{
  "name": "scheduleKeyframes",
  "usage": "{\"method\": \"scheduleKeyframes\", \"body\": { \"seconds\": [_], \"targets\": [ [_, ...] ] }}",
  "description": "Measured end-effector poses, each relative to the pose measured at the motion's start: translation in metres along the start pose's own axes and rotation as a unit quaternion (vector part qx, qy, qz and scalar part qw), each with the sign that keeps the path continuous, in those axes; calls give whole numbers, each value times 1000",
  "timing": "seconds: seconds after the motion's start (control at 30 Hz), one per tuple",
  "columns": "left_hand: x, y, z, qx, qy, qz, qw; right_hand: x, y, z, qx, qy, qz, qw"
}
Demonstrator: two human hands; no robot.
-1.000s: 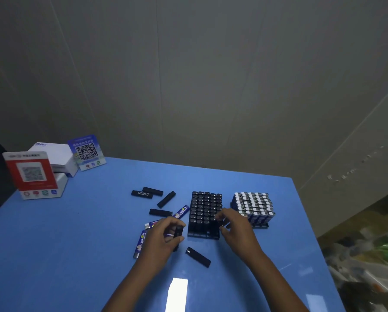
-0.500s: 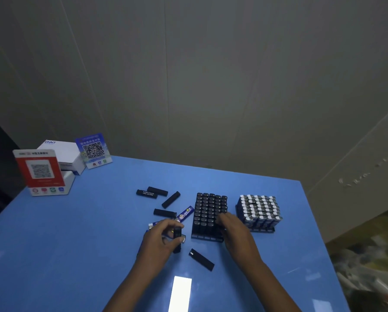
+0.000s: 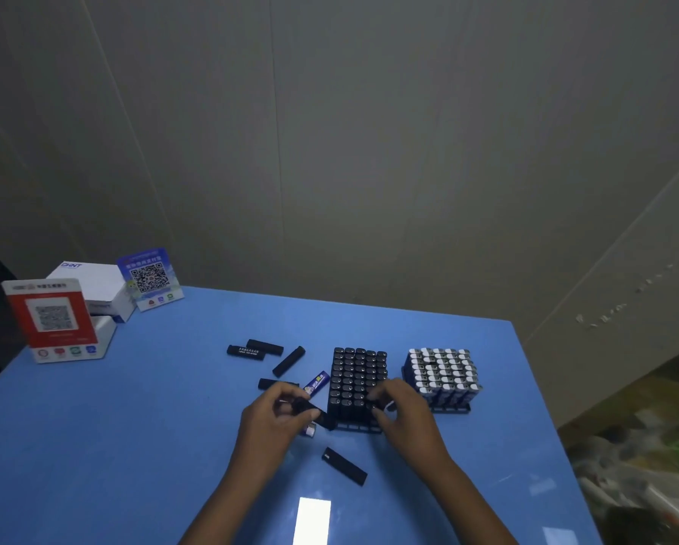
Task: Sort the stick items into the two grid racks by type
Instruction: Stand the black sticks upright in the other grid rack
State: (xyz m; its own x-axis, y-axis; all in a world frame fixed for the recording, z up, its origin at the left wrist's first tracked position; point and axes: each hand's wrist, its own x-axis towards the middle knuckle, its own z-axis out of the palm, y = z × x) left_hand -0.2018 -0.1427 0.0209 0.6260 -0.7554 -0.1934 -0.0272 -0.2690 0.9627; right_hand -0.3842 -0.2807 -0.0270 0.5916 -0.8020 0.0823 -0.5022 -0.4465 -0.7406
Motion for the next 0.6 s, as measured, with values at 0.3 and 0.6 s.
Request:
{"method": "scheduleKeyframes", "body": {
  "seconds": [0.3,0.6],
  "targets": [
    [3,5,23,-13,-24,10,1000,-8,-25,-16,304,-116,111,939],
    [8,0,28,54,-68,17,996,-13,-20,-29,303,-66,110,944]
  ]
}}
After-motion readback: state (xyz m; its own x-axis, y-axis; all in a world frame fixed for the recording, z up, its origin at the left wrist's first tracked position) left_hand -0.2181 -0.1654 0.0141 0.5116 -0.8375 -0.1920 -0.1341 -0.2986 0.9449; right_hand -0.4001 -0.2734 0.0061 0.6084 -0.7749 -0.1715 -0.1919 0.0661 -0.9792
